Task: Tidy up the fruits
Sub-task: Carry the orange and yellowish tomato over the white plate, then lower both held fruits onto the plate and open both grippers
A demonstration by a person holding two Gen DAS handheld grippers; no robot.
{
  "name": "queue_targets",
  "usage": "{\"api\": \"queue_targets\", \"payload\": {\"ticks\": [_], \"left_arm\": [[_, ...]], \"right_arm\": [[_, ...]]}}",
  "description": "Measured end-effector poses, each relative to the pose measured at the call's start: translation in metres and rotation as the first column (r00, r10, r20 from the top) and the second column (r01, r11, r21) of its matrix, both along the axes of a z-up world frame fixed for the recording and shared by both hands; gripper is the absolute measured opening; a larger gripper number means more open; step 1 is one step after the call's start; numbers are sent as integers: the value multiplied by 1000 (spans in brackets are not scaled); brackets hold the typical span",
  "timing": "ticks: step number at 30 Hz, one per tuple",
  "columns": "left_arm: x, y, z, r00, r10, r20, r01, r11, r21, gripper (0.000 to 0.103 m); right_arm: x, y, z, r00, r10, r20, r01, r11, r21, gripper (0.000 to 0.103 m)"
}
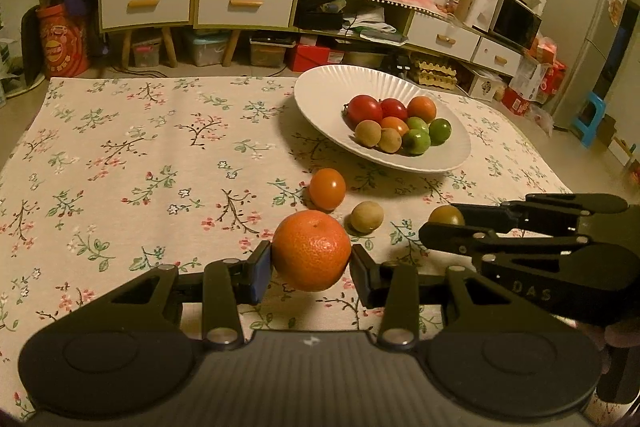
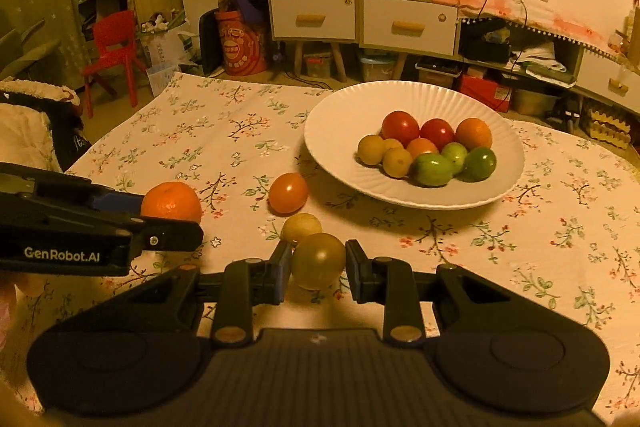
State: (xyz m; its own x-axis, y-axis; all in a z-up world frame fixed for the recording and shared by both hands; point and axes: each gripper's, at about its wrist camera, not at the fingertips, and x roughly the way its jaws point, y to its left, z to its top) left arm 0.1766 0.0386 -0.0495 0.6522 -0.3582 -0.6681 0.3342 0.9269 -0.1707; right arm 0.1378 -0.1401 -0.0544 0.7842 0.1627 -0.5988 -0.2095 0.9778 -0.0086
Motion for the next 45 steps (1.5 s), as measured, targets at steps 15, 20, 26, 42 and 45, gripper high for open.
{"api": "queue_targets", "payload": {"ticks": [15, 20, 26, 42, 45], "left_arm": [[9, -20, 2, 1000, -13, 3, 13, 999, -33, 35], [14, -32, 6, 1000, -15, 3, 15, 999, -37, 35], [37, -44, 12, 1000, -3, 9, 3, 999, -53, 35], [109, -79, 12, 1000, 3, 13, -2, 1000, -23, 35], [118, -83, 9, 1000, 6, 4, -6, 1000, -19, 35]], "right_arm": [[0, -42, 16, 1000, -25, 10, 25, 999, 22, 26], [8, -58, 23, 999, -40, 25, 39, 998, 40, 26], [20, -78, 30, 996, -76, 43, 73, 996, 57, 26], [98, -82, 39, 995, -84, 59, 82, 996, 38, 26], [115, -79, 38, 995, -87, 44, 86, 995, 42, 26]]}}
